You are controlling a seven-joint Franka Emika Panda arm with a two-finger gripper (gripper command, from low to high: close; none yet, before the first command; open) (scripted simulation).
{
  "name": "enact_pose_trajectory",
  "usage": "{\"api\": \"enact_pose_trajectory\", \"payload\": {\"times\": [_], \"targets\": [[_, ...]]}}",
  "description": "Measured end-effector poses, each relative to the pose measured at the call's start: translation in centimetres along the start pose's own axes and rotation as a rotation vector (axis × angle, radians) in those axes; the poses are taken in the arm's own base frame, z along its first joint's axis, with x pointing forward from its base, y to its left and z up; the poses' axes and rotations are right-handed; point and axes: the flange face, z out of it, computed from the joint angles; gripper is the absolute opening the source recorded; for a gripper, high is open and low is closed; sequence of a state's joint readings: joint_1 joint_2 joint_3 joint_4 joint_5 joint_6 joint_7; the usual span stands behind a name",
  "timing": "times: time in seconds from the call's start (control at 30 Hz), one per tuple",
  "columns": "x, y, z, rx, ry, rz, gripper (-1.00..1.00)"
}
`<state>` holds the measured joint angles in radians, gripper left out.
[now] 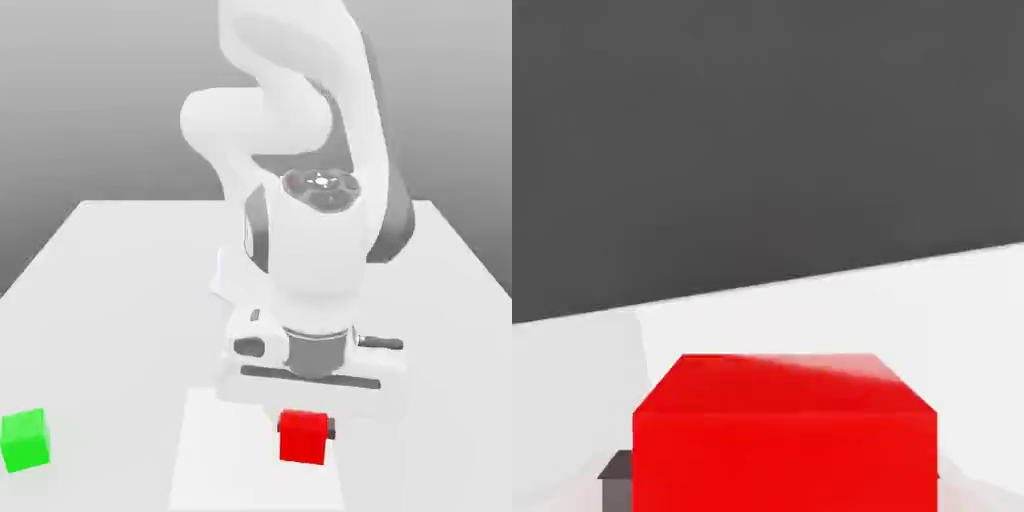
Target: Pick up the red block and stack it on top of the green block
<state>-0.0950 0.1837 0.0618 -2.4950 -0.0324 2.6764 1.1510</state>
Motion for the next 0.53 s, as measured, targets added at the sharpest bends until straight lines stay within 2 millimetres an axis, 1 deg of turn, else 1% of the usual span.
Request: {"api": "enact_pose_trajectory", "payload": {"times": [0.07,0.13,0.23,0.27,0.3,0.33,0.37,0.4,0.53], "targets": [[4.5,2.0,-0.5,-0.001,0.000,0.145,-1.00],[8.8,4.5,-1.0,-0.001,0.000,0.290,-1.00],[14.8,9.3,-1.8,0.001,-0.001,0.511,-1.00],[16.8,11.0,-1.7,0.002,-0.002,0.586,-1.00],[18.7,12.7,-1.2,0.003,-0.003,0.661,-1.00],[20.7,14.5,-0.1,0.003,-0.004,0.736,-1.00],[22.0,15.8,1.4,0.004,-0.005,0.788,-1.00],[22.6,16.5,2.6,0.003,-0.004,0.814,1.00],[22.6,16.5,2.6,0.003,-0.004,0.814,1.00]]}}
